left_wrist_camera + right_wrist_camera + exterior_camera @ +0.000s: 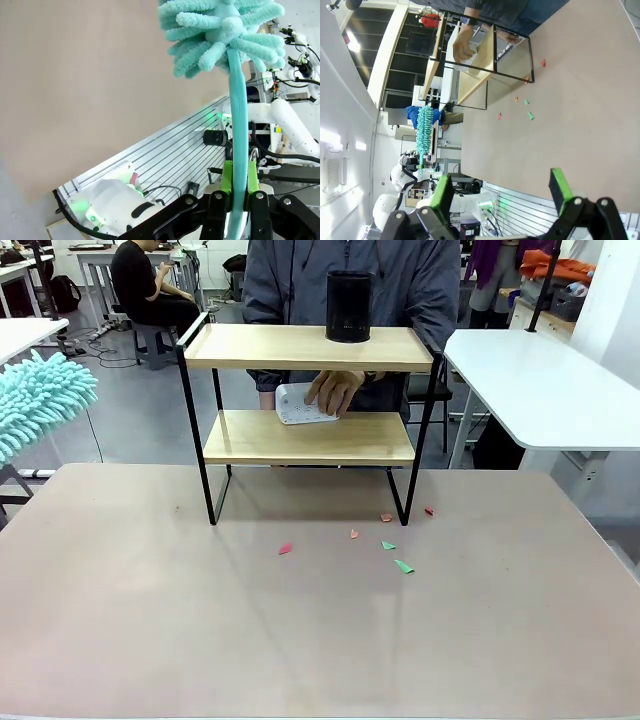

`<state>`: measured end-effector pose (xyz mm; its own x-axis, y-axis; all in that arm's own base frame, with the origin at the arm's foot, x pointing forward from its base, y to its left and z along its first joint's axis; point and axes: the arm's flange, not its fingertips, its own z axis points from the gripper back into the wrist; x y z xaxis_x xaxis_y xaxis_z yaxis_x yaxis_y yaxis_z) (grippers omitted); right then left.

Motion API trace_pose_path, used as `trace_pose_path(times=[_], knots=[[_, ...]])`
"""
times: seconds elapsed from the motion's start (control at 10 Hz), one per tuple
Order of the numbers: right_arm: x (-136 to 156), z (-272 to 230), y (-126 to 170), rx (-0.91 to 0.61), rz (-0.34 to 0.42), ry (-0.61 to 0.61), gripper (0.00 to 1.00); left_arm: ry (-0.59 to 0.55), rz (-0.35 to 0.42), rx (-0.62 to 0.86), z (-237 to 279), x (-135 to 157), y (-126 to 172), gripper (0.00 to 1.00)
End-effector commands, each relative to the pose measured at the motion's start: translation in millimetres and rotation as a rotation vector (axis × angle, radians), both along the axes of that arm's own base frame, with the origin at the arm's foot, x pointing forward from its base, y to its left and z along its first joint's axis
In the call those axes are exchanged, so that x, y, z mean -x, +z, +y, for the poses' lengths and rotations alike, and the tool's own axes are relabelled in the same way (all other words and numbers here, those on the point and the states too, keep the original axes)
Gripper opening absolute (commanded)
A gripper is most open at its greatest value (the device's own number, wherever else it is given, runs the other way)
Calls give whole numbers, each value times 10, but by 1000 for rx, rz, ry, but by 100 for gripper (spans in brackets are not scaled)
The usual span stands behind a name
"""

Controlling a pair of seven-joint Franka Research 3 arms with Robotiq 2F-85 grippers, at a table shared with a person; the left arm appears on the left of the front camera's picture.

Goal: Clean the shelf.
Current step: Hand the Duster back to the human.

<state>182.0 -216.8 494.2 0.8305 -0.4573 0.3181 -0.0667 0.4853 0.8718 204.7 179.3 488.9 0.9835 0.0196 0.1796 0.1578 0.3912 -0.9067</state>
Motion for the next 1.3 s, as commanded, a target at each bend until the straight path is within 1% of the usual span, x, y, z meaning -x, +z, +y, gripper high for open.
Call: trace_pose_path(times=[0.0,0.1,0.2,0.3,0.4,0.5,0.6,0.7,0.8,0.9,1.0,1.1,1.2], knots=[[0,0,0,0,0,0,100,0,0,0,0,0,0,13],[-86,148,176,60,-60,102,100,-184,-75,-19,-184,19,189,13],[-256,378,383,102,-104,173,100,-242,-153,-38,-348,27,430,13],[-491,856,644,120,-178,331,100,-357,-244,-47,-542,81,699,13],[-565,1168,743,106,-222,446,100,-483,-306,-63,-749,190,881,13],[-633,1671,763,139,-241,600,100,-660,-368,-47,-947,310,988,13],[-637,2074,646,157,-219,739,100,-840,-360,-46,-1157,340,1005,13],[-606,2396,455,183,-179,849,100,-1024,-281,-72,-1409,282,947,13],[-520,2546,253,194,-132,918,100,-1194,-156,-137,-1658,171,823,13],[-537,2319,676,175,-173,749,100,-1091,49,-331,-1743,79,655,13],[-537,2319,676,175,-173,749,100,-1003,-279,-84,-1714,261,826,13],[-580,2600,519,180,-129,855,100,-1003,-279,-84,-1714,261,826,13],[-534,2553,601,191,-123,875,100,-1083,-123,-169,-1948,103,591,13]])
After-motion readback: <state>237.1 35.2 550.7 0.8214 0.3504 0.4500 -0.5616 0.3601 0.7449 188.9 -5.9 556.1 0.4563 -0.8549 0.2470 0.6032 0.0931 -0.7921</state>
